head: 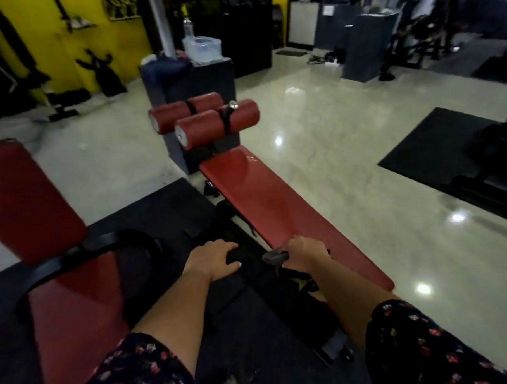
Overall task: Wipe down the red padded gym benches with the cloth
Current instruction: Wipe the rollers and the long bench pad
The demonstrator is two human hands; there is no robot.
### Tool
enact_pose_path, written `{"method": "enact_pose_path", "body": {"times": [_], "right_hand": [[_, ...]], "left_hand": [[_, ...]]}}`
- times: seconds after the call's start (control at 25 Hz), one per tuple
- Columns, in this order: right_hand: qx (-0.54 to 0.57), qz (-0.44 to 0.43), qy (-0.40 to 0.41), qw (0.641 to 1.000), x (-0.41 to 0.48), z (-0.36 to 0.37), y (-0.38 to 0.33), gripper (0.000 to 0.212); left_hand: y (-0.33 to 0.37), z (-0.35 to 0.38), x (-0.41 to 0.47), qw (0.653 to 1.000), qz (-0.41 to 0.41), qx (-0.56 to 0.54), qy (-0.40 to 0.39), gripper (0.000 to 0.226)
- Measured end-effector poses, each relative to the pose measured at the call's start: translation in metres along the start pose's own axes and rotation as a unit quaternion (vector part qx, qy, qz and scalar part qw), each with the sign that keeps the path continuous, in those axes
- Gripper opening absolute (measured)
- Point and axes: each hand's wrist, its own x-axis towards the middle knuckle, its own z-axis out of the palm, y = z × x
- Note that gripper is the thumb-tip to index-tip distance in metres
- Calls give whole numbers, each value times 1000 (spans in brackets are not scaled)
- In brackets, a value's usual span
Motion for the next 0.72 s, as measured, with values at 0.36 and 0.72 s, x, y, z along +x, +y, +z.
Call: {"method": "enact_pose_path", "body": {"times": [0.36,0.72], "right_hand": [[-64,-95,-46,992,197,-39,-118,40],[-39,-171,-23,984,354,-93,-262,41]], "left_hand": [[-180,-30,76,994,-99,-41,-3,64],[-349,-76,129,973,-205,-105,22,67]]}}
